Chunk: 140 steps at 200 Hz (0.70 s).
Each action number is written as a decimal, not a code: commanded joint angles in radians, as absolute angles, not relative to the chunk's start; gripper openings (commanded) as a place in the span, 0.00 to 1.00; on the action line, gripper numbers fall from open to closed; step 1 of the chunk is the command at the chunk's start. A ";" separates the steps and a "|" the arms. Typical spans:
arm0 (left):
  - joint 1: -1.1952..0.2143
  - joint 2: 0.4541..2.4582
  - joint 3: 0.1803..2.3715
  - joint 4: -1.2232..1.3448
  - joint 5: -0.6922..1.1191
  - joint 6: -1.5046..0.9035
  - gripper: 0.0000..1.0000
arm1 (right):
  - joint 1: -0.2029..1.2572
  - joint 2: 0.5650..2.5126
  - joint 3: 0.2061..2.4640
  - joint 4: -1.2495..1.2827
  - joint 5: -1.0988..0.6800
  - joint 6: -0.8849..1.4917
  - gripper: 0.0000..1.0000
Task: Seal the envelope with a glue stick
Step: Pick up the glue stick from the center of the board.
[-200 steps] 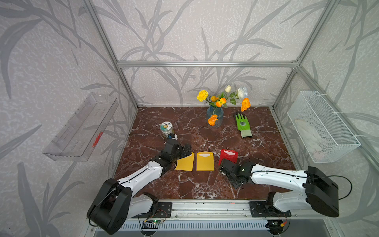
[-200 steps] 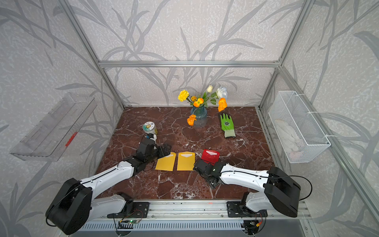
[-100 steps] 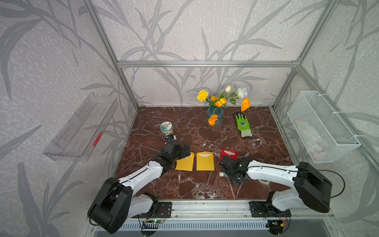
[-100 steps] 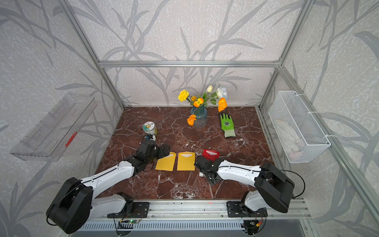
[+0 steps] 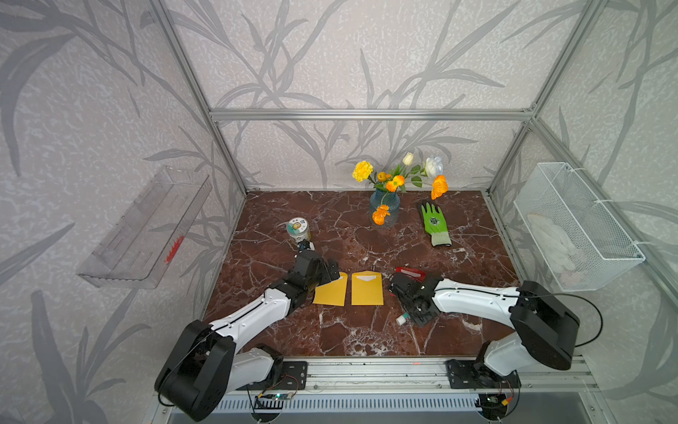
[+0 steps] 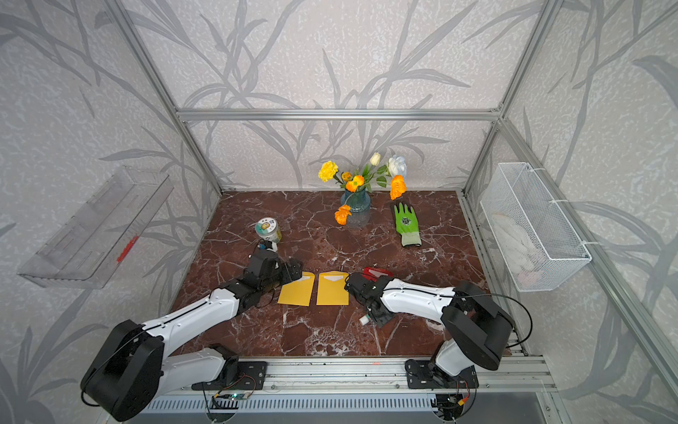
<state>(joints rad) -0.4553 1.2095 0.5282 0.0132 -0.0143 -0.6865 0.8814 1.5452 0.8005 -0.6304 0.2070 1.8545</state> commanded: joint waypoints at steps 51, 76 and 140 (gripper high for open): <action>-0.458 1.232 0.608 0.016 0.237 -0.614 1.00 | 0.821 1.353 0.808 -0.424 0.307 1.295 0.00; -0.458 1.242 0.644 0.063 0.416 -0.611 1.00 | 0.799 1.201 0.744 -0.264 0.309 1.071 0.00; -0.538 1.336 0.741 0.294 0.847 -0.637 0.99 | 0.700 0.982 0.578 0.164 0.065 0.798 0.00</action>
